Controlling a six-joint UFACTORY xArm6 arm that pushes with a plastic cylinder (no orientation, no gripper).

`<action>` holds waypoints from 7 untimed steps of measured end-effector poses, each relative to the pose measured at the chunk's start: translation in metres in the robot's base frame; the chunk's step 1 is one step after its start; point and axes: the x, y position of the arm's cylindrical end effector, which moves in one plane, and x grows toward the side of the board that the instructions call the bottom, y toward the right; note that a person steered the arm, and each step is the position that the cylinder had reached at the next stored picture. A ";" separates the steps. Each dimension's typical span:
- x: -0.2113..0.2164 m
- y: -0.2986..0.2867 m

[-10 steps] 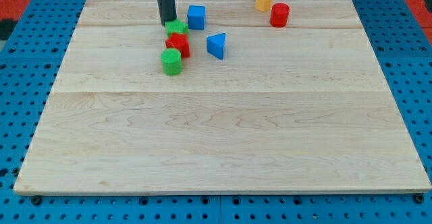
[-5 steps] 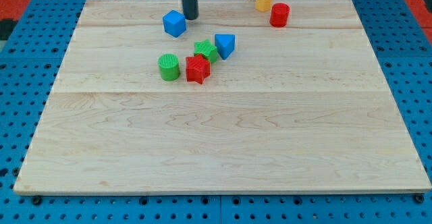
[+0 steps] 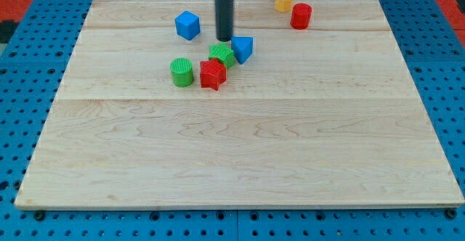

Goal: Move the blue cube towards the top left side

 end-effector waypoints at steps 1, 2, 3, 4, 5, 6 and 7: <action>-0.042 -0.055; -0.056 -0.122; -0.034 -0.088; -0.013 -0.105; -0.038 -0.157; -0.059 -0.158; -0.049 -0.125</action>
